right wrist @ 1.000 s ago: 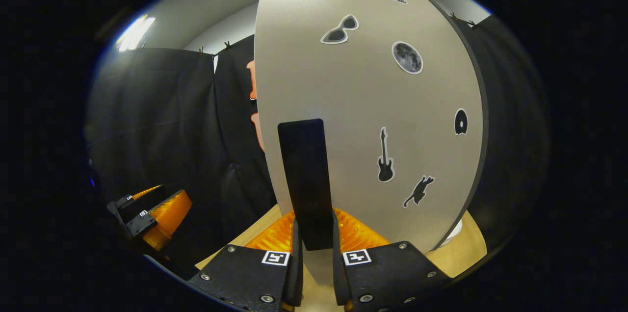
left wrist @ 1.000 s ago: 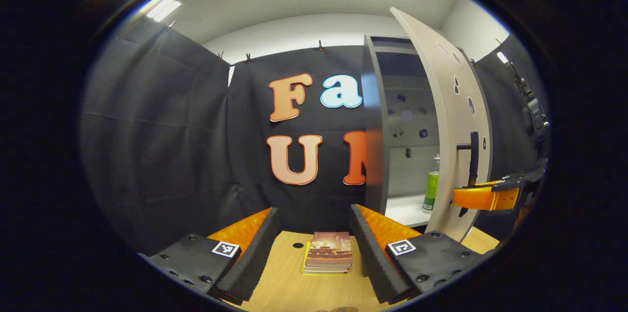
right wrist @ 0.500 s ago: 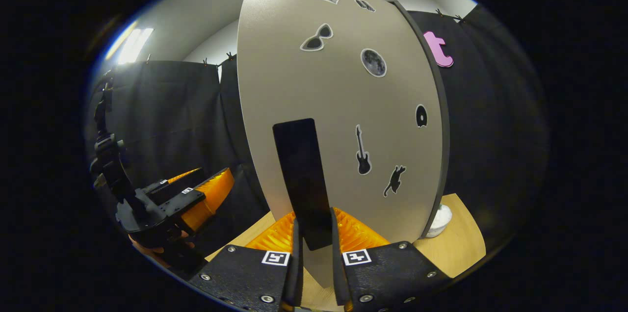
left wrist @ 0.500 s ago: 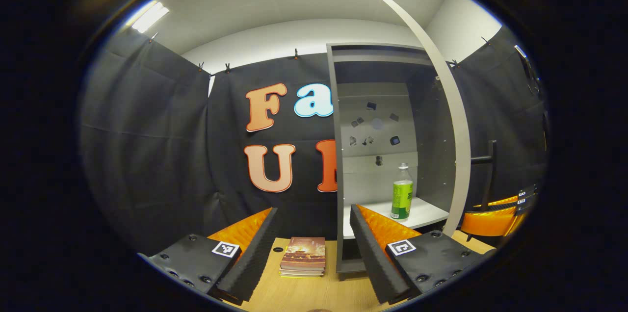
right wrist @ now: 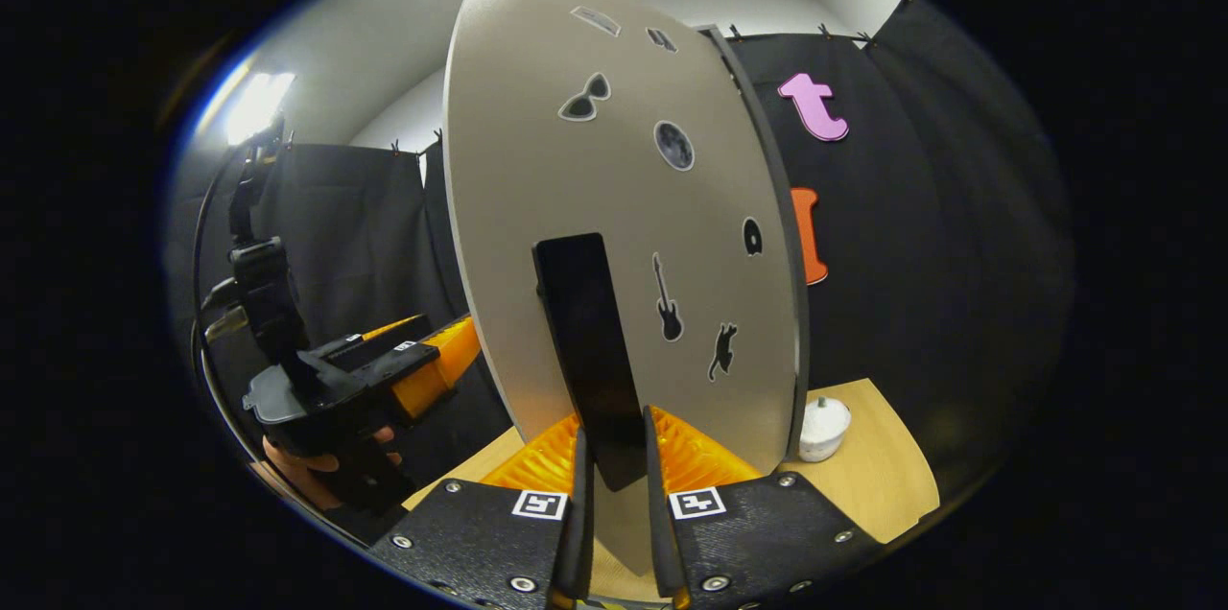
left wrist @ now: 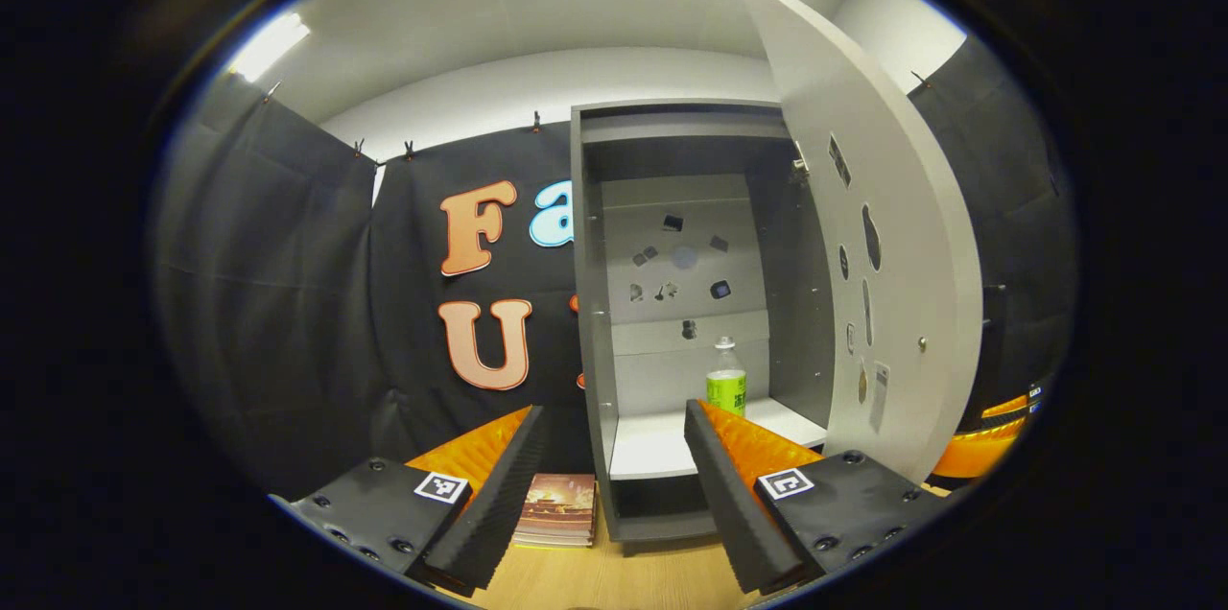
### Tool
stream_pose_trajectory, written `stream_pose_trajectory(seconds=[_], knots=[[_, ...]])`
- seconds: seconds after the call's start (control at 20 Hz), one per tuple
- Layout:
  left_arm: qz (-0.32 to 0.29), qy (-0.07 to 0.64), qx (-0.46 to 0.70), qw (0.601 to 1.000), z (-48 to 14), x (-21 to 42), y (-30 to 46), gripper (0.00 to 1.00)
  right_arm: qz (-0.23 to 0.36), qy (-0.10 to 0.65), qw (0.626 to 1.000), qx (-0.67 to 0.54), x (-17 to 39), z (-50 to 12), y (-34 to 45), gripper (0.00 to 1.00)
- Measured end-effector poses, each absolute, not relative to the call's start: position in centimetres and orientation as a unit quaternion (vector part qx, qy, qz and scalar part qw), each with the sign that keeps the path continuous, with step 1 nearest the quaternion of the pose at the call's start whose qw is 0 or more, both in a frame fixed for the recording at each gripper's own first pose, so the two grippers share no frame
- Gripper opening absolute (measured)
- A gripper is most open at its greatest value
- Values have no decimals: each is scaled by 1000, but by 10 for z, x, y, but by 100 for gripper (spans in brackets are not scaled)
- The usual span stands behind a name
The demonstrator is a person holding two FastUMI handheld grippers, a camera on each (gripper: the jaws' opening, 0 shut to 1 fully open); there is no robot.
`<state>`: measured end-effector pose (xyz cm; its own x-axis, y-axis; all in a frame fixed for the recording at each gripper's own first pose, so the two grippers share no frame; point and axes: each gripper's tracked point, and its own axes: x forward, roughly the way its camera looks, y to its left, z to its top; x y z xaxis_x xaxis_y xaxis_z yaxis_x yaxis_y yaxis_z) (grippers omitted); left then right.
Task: Open the cabinet door with the right hand, grasp the bottle in the cabinet with the left hand and place it on the coaster, then close the cabinet door with the right hand.
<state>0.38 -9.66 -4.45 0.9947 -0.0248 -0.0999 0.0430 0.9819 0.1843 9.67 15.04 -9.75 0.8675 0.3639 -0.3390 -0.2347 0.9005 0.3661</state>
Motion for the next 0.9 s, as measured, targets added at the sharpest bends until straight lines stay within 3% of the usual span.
stream_pose_trajectory(seconds=[0.9], knots=[[-23, 34, 95, 995, -32, -25, -185, 94, 76, 173, 977, 103, 98, -102, 80, 23]])
